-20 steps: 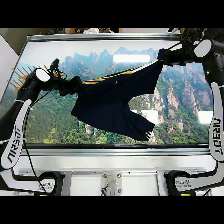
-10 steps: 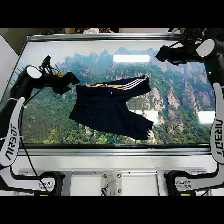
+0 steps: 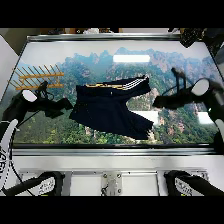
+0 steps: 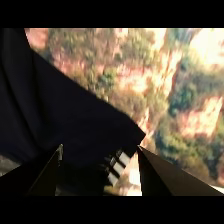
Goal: Fold the clothes and pants, and hang the long-sleeved shirts on hangers.
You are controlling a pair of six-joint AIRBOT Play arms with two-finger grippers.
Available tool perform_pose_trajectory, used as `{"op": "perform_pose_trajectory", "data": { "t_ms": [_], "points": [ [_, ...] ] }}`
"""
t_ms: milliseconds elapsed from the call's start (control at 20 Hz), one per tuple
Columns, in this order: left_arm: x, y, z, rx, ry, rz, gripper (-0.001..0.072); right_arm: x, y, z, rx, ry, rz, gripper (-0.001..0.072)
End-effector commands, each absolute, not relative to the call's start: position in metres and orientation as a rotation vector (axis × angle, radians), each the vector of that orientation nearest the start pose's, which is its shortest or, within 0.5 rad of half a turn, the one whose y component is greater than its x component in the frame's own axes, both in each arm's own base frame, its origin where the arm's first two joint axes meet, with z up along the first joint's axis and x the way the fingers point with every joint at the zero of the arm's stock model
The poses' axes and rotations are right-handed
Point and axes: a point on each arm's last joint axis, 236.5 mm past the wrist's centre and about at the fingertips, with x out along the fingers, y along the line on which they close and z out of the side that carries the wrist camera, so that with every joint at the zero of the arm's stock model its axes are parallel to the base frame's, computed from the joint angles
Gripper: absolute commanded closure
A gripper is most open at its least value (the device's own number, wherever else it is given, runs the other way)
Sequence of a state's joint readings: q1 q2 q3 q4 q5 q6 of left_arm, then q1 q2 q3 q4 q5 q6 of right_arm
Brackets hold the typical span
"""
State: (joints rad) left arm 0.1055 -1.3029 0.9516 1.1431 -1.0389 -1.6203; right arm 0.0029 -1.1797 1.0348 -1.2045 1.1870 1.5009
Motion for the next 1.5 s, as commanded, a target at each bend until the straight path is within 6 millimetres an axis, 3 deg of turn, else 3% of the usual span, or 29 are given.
{"op": "perform_pose_trajectory", "data": {
  "t_ms": [0,100,250,350,500,700,850,900,950,1000,1050,1200,1450],
  "points": [
    [0.338,-0.045,-0.072,-0.551,1.381,-0.010,0.0027,0.283,0.104,-0.045,0.505,1.464,0.215,0.0201],
    [0.336,-0.045,-0.075,-0.552,1.389,-0.007,0.0027,0.273,0.122,-0.060,0.650,1.474,0.214,0.0201],
    [0.334,-0.045,-0.087,-0.550,1.417,-0.009,0.0027,0.263,0.129,-0.075,0.729,1.495,0.193,0.0201],
    [0.336,-0.058,-0.096,-0.600,1.440,-0.046,0.0027,0.264,0.130,-0.077,0.737,1.493,0.188,0.0201],
    [0.358,-0.074,-0.100,-0.737,1.378,-0.064,0.0027,0.274,0.133,-0.078,0.718,1.447,0.186,0.0201],
    [0.367,-0.077,-0.109,-0.796,1.363,-0.042,0.0027,0.278,0.159,-0.080,0.670,1.409,0.220,0.0201],
    [0.367,-0.077,-0.111,-0.803,1.365,-0.038,0.0028,0.281,0.166,-0.087,0.657,1.402,0.217,0.0203],
    [0.368,-0.077,-0.111,-0.805,1.361,-0.036,0.0102,0.283,0.165,-0.088,0.656,1.396,0.212,0.0206],
    [0.368,-0.076,-0.111,-0.805,1.361,-0.034,0.0362,0.287,0.164,-0.088,0.653,1.379,0.206,0.0330],
    [0.368,-0.076,-0.111,-0.806,1.360,-0.034,0.0588,0.290,0.162,-0.086,0.657,1.365,0.202,0.0555],
    [0.369,-0.076,-0.111,-0.806,1.358,-0.033,0.0685,0.294,0.161,-0.084,0.659,1.348,0.199,0.0708],
    [0.365,-0.080,-0.105,-0.787,1.387,-0.071,0.0685,0.318,0.146,-0.056,0.692,1.270,0.192,0.0708],
    [0.348,-0.107,-0.091,-0.694,1.463,-0.224,0.0685,0.394,0.064,0.012,0.720,1.030,0.077,0.0709]
  ]
}}
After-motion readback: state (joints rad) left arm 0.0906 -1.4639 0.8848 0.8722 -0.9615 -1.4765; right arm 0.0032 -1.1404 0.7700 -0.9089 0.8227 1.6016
